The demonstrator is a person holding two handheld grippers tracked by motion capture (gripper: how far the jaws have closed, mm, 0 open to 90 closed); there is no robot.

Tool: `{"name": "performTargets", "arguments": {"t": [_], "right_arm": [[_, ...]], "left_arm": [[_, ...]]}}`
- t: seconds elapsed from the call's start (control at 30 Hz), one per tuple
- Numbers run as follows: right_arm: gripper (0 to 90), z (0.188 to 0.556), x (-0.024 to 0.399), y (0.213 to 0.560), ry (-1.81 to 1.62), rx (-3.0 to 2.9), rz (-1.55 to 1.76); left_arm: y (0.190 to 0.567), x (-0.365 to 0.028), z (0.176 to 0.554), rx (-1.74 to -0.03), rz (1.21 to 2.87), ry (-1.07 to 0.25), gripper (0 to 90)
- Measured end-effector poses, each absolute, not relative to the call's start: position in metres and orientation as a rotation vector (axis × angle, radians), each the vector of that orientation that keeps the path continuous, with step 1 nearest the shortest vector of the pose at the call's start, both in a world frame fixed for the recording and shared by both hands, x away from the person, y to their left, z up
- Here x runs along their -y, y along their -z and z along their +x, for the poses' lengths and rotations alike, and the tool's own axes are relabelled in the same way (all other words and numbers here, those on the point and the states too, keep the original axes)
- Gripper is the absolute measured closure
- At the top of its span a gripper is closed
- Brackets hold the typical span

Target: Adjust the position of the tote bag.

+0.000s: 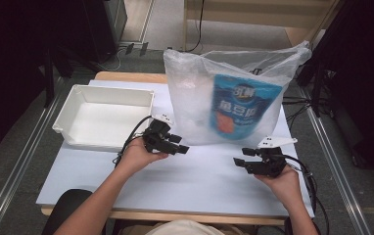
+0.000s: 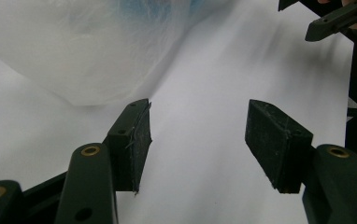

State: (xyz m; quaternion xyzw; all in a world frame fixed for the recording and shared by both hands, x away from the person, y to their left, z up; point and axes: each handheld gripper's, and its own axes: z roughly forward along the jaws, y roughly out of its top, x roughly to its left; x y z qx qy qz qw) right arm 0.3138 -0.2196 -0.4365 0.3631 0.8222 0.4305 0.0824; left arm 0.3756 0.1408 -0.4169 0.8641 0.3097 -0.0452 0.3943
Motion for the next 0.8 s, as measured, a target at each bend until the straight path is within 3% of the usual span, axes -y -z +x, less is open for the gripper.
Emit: {"name": "performTargets", "arguments": {"t": [0.8], "right_arm": [[45.1, 0.3115, 0.2203, 0.4380, -1.273, -2.468, 1.106]], "left_arm": [[0.4167, -0.1395, 0.3771, -0.794, 2.196, 0.102, 41.2]]}}
